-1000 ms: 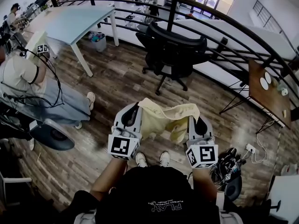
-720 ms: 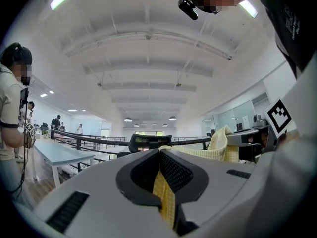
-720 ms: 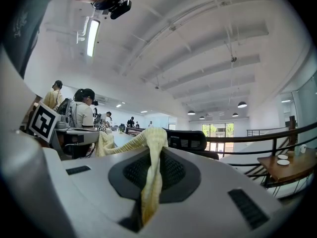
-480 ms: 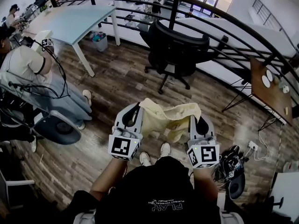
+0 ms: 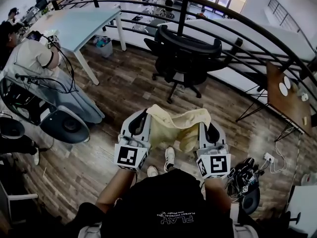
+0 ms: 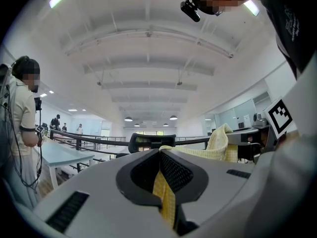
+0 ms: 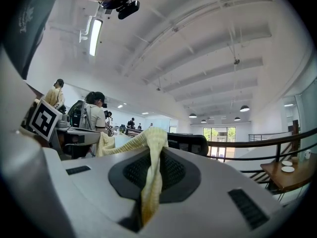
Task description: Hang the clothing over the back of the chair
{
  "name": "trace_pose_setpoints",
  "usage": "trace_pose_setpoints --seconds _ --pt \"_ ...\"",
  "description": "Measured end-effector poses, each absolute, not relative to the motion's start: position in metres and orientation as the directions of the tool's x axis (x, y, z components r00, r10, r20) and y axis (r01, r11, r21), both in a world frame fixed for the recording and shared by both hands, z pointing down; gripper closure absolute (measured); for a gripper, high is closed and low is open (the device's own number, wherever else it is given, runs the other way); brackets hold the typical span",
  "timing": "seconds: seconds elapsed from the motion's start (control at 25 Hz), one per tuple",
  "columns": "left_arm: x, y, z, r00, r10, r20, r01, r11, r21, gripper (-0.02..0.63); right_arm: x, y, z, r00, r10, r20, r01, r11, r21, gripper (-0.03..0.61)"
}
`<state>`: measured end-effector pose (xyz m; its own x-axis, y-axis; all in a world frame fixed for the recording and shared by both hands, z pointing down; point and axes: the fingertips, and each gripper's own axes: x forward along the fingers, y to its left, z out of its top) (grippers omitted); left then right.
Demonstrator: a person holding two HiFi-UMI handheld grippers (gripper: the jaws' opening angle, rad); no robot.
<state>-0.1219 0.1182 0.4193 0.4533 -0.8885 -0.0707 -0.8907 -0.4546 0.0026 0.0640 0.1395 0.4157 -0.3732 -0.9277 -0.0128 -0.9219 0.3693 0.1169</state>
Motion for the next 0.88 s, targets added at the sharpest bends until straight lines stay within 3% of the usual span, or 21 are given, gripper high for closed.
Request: trace_pose_setpoints --seconds 0.88 --pt "-0.099 -0.01 0.379 0.407 -0.9 -0.156 -0.912 -0.408 -0.027 0.595 0.086 0.019 0.393 -0.45 -0.889 -0.084 -0.893 0.448 0.037 0.551"
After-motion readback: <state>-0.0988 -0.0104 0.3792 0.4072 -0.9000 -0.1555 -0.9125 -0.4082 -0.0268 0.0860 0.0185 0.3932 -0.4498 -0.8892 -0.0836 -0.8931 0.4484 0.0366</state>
